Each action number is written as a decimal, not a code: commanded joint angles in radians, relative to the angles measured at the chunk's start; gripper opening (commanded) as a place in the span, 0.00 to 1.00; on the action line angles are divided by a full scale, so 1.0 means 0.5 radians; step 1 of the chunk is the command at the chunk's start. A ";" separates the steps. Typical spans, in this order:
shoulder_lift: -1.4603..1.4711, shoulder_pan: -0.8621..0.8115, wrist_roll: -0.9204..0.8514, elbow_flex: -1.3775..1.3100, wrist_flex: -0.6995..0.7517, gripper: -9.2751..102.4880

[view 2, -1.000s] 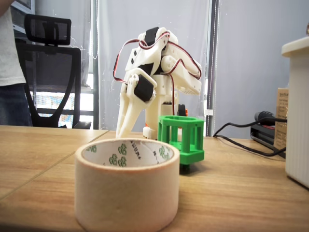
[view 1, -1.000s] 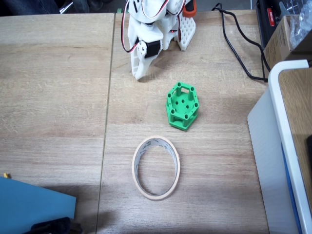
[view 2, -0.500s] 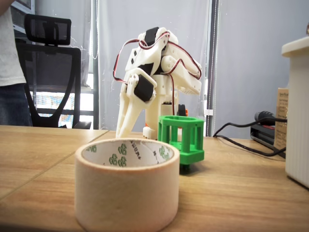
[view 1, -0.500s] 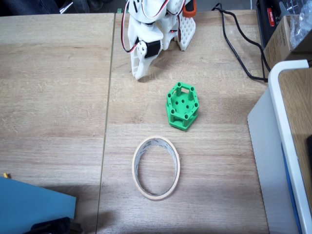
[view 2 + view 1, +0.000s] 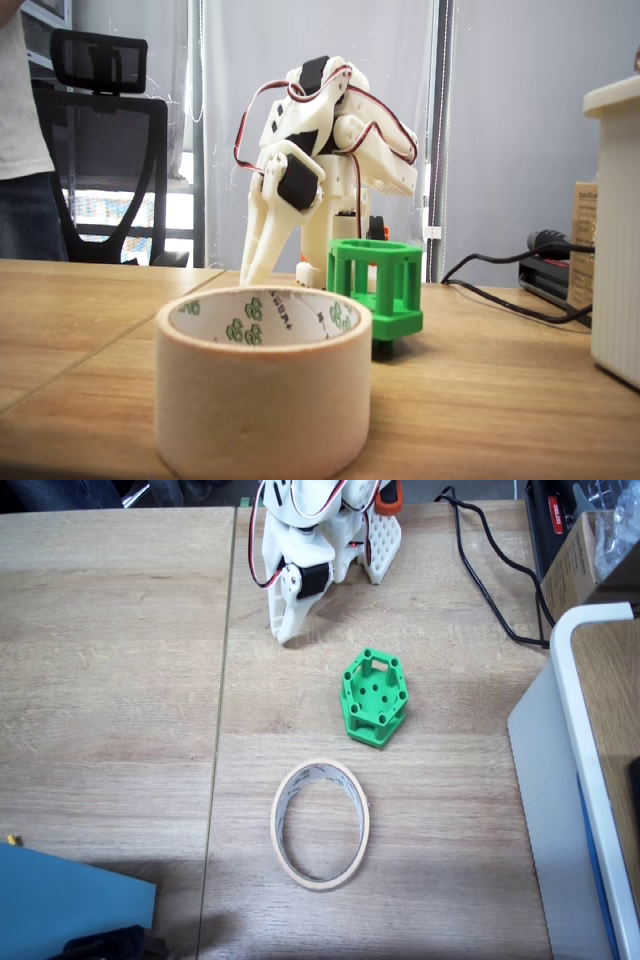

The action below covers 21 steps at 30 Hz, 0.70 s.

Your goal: Grasp a component and put it in the bin.

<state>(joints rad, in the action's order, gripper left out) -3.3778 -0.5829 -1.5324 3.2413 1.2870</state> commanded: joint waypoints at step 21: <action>0.015 0.006 -0.003 -0.819 0.006 0.09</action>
<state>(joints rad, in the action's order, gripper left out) -3.3778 -0.5829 -1.5324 2.9284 1.2870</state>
